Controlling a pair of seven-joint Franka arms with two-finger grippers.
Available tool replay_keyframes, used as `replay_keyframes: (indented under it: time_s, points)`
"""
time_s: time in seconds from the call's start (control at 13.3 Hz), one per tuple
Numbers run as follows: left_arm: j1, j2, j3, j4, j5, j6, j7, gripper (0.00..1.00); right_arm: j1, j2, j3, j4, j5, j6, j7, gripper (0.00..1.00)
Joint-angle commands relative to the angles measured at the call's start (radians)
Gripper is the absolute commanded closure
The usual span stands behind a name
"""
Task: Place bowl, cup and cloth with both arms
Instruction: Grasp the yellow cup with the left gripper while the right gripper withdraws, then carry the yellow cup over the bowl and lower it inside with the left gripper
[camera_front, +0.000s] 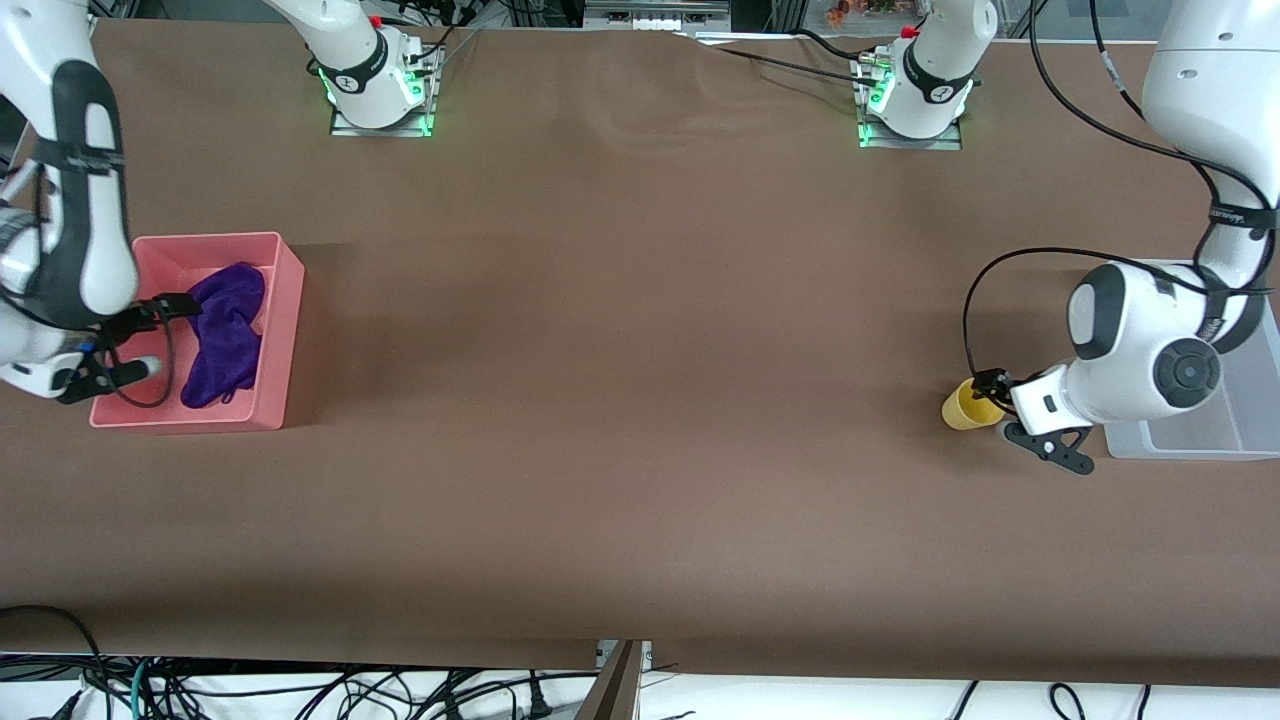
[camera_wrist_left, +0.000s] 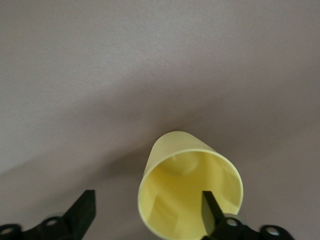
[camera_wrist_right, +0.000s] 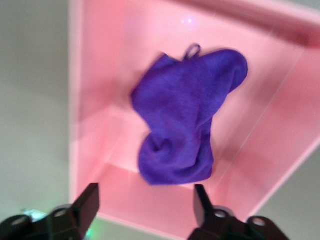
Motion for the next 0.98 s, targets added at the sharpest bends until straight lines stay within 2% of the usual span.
replay_keyframes:
  time_s: [0.0,0.15,0.3,0.53,0.68,0.75,0.9]
  points:
    - [0.004,-0.012,-0.002,-0.039,-0.004,0.045,0.015,1.0,0.0,-0.053,0.074,0.15,0.015,-0.142,0.117,0.0]
    - [0.006,-0.01,-0.002,-0.036,0.001,0.044,0.02,1.0,-0.002,-0.111,0.173,0.173,0.001,-0.185,0.224,0.0]
    - [0.006,-0.017,-0.002,-0.031,0.002,0.038,0.025,1.0,-0.002,-0.173,0.244,0.175,0.001,-0.192,0.425,0.0]
    - [0.006,-0.067,0.0,-0.017,0.004,0.0,0.022,1.0,-0.01,-0.257,0.327,0.181,-0.039,-0.198,0.475,0.0]
    - [0.007,-0.11,0.005,0.036,0.007,-0.127,0.025,1.0,-0.019,-0.303,0.344,0.184,-0.075,-0.193,0.475,0.0]
    - [0.018,-0.142,0.012,0.097,0.007,-0.266,0.093,1.0,-0.039,-0.341,0.344,0.182,-0.075,-0.202,0.472,0.0]
    - [0.079,-0.149,0.023,0.174,0.008,-0.434,0.196,1.0,-0.043,-0.374,0.35,0.167,-0.08,-0.19,0.474,0.0]
